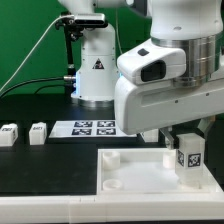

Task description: Assemble one leg

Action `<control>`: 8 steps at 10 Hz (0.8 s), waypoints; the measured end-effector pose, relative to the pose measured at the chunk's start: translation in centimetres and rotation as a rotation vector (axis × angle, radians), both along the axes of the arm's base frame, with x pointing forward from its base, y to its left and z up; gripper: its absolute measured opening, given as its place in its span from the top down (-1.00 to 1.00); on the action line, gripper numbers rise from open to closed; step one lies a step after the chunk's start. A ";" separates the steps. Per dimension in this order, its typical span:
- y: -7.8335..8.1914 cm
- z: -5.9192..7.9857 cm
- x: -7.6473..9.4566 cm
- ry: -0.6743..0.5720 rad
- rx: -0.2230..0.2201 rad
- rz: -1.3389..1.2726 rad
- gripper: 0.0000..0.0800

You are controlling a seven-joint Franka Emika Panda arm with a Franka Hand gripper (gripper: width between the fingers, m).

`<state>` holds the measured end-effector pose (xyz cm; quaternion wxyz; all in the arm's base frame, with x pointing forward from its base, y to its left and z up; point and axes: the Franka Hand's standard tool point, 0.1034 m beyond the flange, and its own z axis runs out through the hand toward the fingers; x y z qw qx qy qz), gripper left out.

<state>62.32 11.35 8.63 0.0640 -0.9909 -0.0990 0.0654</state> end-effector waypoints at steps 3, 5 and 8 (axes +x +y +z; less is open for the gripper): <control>0.4 -0.1 0.1 0.024 -0.040 -0.529 0.26; 0.7 -0.1 0.2 0.062 -0.066 -0.820 0.26; 1.9 -0.3 0.1 0.109 -0.118 -1.182 0.26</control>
Offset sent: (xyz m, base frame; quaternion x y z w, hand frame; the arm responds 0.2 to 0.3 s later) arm -0.0016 -0.0036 0.0032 -0.0376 0.0215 0.3642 0.9303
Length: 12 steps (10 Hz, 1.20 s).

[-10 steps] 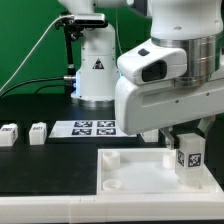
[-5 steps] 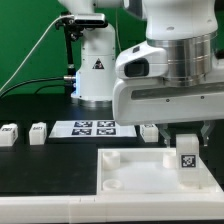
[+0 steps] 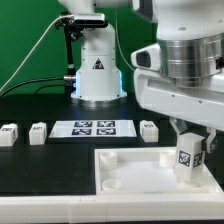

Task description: Assemble one leg

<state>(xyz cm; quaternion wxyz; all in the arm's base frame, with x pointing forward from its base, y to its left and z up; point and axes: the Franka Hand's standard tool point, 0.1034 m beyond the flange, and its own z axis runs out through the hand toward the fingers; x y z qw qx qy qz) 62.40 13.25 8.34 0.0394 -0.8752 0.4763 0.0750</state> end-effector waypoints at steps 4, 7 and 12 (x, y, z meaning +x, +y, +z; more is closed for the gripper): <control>0.1 0.0 0.0 -0.003 0.014 0.026 -0.24; -0.5 -0.2 -0.2 -0.039 0.045 0.362 -0.60; -0.8 0.0 -0.4 -0.105 0.113 0.951 -0.62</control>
Offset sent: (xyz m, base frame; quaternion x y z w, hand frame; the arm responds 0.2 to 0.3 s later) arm 0.0000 0.0000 0.0000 0.0000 0.0000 -0.0899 0.9960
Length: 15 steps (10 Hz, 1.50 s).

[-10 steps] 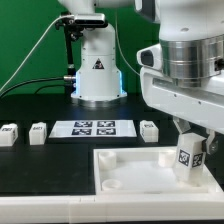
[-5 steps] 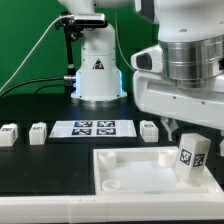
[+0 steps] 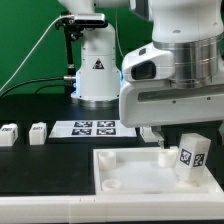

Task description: Assemble one leg

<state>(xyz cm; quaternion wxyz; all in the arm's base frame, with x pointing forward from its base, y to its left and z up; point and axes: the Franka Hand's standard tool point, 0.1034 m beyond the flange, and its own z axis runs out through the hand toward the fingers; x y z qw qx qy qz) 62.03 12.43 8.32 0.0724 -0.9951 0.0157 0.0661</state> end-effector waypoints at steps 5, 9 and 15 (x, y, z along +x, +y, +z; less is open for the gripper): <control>1.3 0.2 0.2 -0.061 -0.047 0.286 -0.62; 1.1 0.2 0.4 -0.078 -0.079 0.333 -0.62; 0.1 0.0 0.8 -0.105 -0.115 0.404 -0.62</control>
Offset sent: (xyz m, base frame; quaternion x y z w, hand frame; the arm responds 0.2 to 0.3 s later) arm 0.0063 0.0028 0.0165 -0.1698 0.0135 -0.0962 0.9807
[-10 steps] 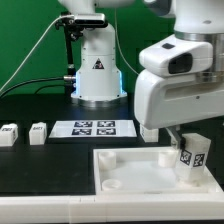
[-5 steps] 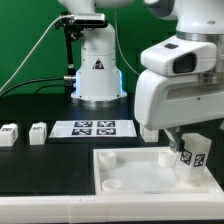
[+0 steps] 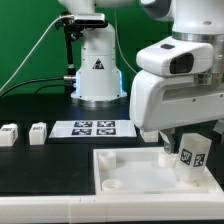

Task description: Assemble one leg

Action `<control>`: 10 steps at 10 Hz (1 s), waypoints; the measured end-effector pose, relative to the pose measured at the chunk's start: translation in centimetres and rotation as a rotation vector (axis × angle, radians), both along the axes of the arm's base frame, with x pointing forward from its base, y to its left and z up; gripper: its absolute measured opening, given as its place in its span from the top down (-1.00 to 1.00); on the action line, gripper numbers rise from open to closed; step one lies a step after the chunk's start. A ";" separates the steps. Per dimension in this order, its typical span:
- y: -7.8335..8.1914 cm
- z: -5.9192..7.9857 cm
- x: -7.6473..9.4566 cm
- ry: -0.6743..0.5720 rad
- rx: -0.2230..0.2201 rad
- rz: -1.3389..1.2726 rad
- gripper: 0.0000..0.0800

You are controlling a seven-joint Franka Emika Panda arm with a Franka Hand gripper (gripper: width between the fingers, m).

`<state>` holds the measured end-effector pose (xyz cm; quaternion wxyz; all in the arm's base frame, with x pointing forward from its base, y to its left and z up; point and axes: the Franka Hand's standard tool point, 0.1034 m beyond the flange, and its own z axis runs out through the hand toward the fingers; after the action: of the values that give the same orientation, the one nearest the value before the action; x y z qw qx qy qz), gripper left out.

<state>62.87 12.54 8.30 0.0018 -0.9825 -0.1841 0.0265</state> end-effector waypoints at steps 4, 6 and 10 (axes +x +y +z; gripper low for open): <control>-0.2 0.0 0.0 -0.001 -0.003 -0.001 0.25; -0.4 0.0 0.1 -0.001 -0.006 -0.037 0.25; -0.4 -0.1 0.0 0.005 -0.012 -0.385 0.27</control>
Offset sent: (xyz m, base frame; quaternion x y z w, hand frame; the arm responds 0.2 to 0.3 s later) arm 0.0000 0.0000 0.0000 0.0000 0.0000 0.0000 1.0000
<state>62.87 12.15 8.18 0.0016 -0.9996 0.0073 0.0290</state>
